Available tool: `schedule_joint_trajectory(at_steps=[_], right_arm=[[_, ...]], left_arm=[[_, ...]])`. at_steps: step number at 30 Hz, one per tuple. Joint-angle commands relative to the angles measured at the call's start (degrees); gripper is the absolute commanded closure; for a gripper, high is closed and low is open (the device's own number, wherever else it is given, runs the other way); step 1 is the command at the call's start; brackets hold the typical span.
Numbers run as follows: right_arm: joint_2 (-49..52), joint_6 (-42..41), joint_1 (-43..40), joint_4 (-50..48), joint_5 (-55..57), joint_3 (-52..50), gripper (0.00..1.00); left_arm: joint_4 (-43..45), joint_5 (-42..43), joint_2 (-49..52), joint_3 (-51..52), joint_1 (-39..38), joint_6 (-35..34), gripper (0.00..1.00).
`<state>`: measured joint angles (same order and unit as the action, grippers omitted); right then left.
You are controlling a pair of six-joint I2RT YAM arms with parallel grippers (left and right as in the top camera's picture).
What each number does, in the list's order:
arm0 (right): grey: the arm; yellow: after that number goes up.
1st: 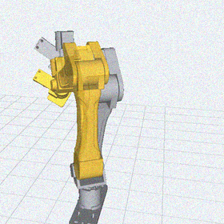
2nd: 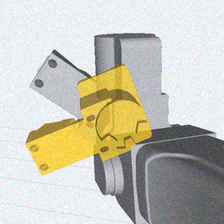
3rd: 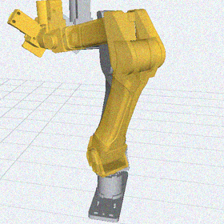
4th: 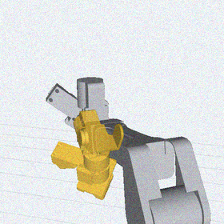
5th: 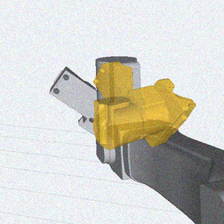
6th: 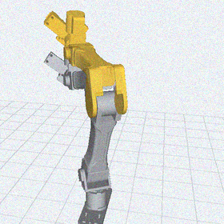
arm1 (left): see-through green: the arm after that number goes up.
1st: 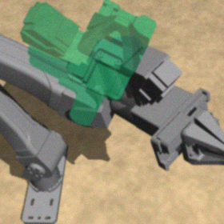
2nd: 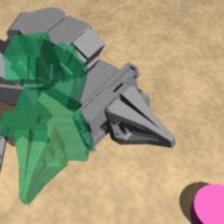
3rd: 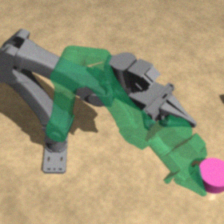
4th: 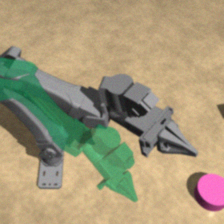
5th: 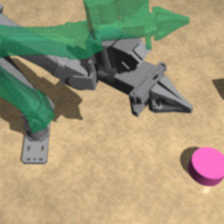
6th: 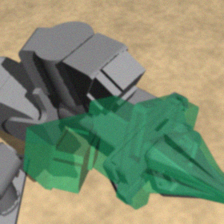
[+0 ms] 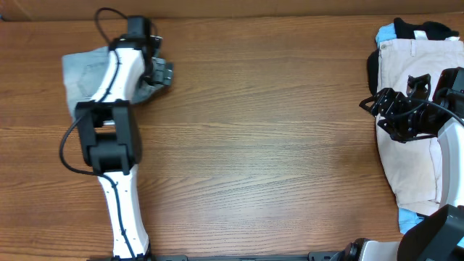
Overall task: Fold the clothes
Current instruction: 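Drag the folded shorts to the top-left table corner with the left gripper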
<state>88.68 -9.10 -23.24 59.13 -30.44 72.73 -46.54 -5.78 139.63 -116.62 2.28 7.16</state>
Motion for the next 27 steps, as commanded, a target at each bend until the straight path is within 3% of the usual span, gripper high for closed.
schedule_joint_trajectory(at_steps=[1, 4, 6, 8, 12, 21, 27], right_arm=[[-0.17, 0.66, 0.02, -0.22, 0.42, 0.37, 0.19], [-0.17, 0.63, 0.02, -0.22, 0.39, 0.37, 0.19], [-0.17, 0.63, 0.02, -0.04, 0.39, 0.37, 0.19], [-0.17, 0.63, 0.02, 0.09, 0.39, 0.37, 0.19], [-0.17, 0.70, 0.02, 0.44, 0.42, 0.37, 0.19], [-0.17, 2.12, 0.02, 1.07, 1.05, 0.37, 0.19], [-0.15, 2.14, 0.02, 1.07, 1.31, 0.37, 0.18]], left_arm=[[0.90, 2.82, 1.44, -2.23, 6.38, -2.91, 0.00], [-2.43, 5.77, 1.01, -7.10, 8.33, -2.97, 0.00], [-10.27, 6.05, 0.59, -15.08, 9.14, -4.42, 0.00], [-24.09, 5.90, -0.02, -26.23, 9.35, -8.50, 0.00], [-37.46, 4.70, -0.04, -34.14, 9.62, -14.47, 0.00], [-45.11, 3.74, 0.20, -33.79, 14.01, -22.29, 0.00], [-47.50, 3.89, 0.20, -33.75, 18.01, -21.88, 0.00]])
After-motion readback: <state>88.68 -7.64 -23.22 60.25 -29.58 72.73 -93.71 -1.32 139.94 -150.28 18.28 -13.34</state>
